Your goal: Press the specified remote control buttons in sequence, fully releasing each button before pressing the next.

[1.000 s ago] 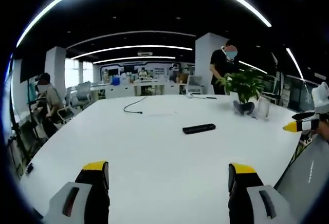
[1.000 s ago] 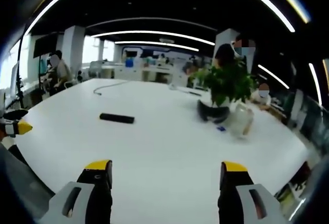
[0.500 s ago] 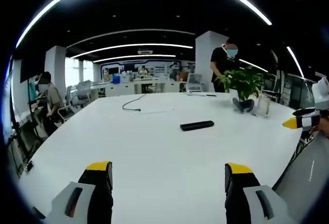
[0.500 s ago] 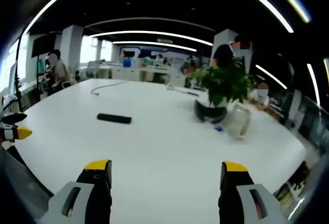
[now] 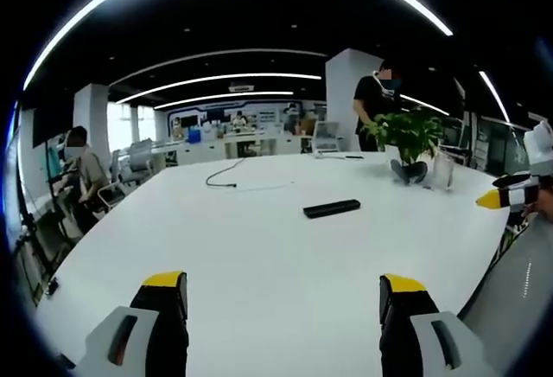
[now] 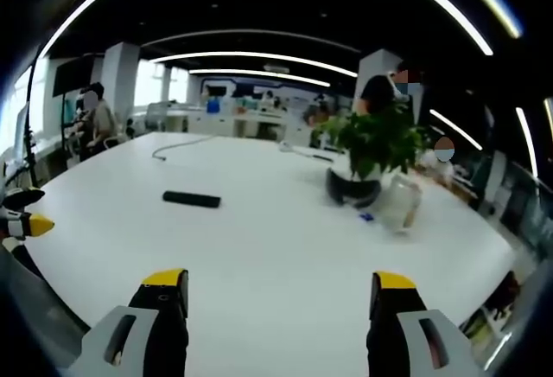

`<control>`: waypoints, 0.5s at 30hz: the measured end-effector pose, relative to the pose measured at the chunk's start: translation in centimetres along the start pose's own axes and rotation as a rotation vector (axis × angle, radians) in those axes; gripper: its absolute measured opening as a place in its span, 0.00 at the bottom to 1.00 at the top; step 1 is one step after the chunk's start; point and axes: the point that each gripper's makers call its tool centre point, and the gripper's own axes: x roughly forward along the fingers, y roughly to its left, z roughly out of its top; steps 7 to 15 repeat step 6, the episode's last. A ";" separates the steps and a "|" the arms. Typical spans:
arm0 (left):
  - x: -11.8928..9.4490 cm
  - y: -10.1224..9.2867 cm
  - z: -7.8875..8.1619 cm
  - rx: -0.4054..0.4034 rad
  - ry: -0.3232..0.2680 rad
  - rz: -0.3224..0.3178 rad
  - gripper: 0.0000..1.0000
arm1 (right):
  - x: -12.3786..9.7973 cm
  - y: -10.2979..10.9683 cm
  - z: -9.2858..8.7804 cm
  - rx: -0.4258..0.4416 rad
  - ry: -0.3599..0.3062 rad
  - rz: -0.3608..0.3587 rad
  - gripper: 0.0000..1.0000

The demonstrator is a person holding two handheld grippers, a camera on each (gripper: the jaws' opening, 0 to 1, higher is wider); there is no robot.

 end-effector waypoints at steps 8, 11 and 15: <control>0.0 0.2 -0.1 -0.011 0.007 0.010 0.95 | 0.1 0.1 -0.1 -0.003 0.007 0.006 0.85; 0.0 0.2 -0.1 -0.011 0.007 0.010 0.95 | 0.1 0.1 -0.1 -0.003 0.007 0.006 0.85; 0.0 0.2 -0.1 -0.011 0.007 0.010 0.95 | 0.1 0.1 -0.1 -0.003 0.007 0.006 0.85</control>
